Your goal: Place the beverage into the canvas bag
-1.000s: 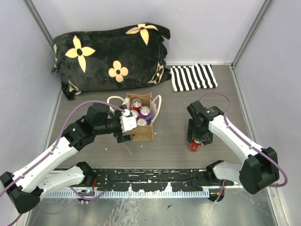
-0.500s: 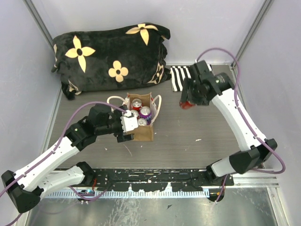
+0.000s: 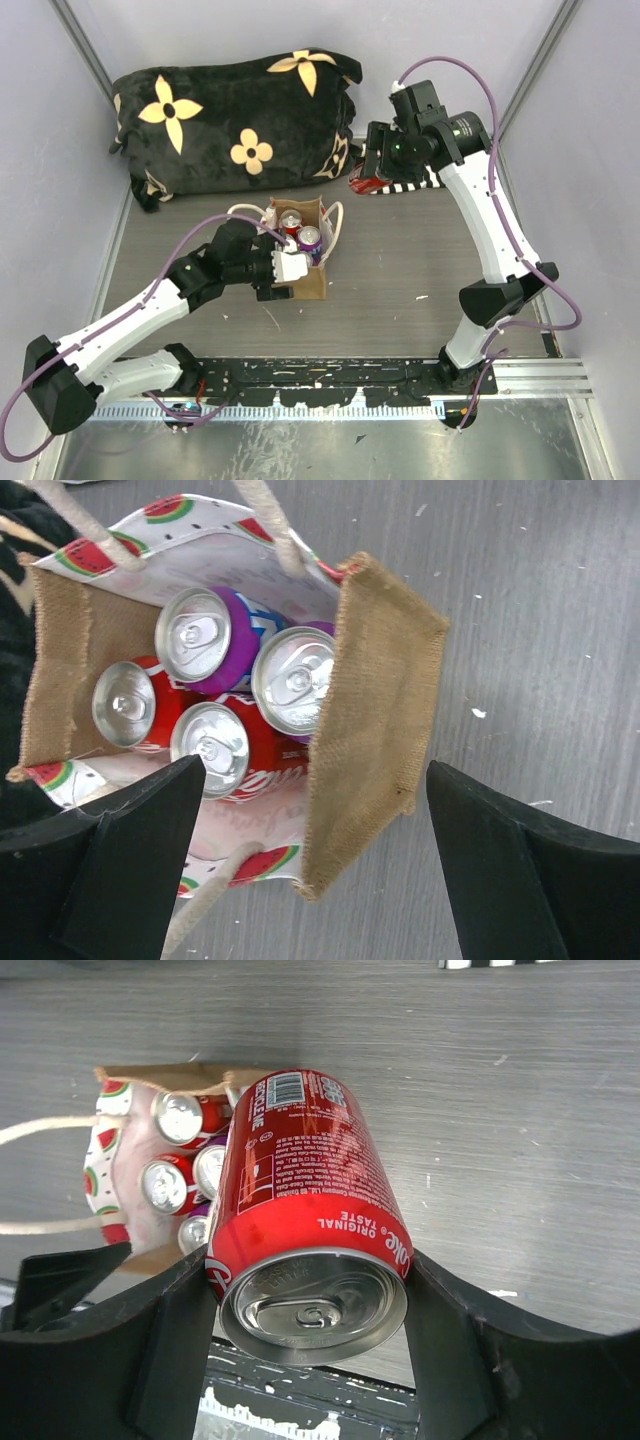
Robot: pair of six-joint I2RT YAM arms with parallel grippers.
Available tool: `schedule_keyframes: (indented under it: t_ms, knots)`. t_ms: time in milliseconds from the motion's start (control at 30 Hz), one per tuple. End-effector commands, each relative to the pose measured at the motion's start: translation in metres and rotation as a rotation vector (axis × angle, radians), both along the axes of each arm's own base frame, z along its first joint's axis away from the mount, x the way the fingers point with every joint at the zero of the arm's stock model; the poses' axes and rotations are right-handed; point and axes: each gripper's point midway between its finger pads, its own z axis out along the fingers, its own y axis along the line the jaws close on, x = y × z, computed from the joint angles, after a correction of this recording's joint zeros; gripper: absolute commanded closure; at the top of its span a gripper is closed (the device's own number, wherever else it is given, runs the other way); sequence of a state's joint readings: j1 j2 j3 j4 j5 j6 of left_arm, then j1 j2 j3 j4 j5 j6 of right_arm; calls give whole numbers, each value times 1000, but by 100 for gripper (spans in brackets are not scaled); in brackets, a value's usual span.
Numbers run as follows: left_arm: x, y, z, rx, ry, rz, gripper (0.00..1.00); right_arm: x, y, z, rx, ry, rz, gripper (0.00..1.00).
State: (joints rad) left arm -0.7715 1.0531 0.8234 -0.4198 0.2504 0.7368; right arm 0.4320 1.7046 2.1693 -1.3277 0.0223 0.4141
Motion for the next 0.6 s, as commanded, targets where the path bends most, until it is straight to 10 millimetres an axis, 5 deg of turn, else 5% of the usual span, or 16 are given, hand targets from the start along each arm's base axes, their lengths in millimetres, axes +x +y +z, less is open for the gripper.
schedule_keyframes:
  t_ms: [0,267,567]
  knots:
    - [-26,3,-12,-5,56,-78,1,3,38,49,131,-151,148,99]
    - [-56,19,-43,32,146,-89,0,-6,98,51,172,-172,321,99]
    - [-44,15,-31,21,117,-56,1,-30,150,37,190,-135,453,99]
